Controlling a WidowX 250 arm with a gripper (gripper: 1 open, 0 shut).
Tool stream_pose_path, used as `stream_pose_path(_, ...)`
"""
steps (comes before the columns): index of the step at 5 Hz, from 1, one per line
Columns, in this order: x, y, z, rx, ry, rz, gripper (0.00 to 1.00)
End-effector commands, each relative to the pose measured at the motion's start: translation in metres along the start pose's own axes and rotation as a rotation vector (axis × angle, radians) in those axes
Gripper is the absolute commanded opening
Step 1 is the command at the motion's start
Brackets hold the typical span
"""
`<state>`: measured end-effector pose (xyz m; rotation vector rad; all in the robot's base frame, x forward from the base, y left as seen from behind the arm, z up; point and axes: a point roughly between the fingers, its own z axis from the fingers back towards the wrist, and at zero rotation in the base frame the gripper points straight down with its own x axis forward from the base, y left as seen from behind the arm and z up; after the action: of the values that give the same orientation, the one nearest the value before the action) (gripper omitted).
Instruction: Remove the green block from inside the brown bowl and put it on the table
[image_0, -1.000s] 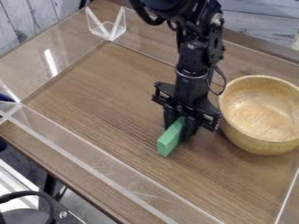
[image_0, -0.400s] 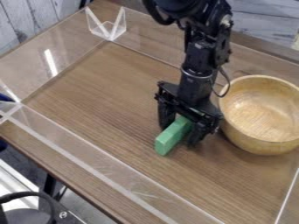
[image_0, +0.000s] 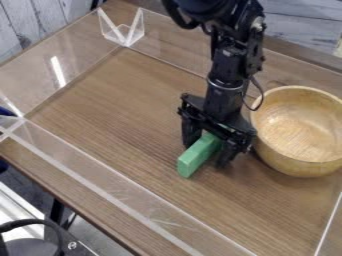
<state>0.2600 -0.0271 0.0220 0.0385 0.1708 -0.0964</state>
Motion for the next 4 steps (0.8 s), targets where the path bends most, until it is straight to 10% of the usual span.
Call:
stream_pose_path(1, 0.0031, -0.0028, 0.017, 0.001, -0.049, 0.005, 1.0)
stream_pose_path(4, -0.0016, 0.0031, 0.0176, -0.041, -0.045, 0.025, 1.0)
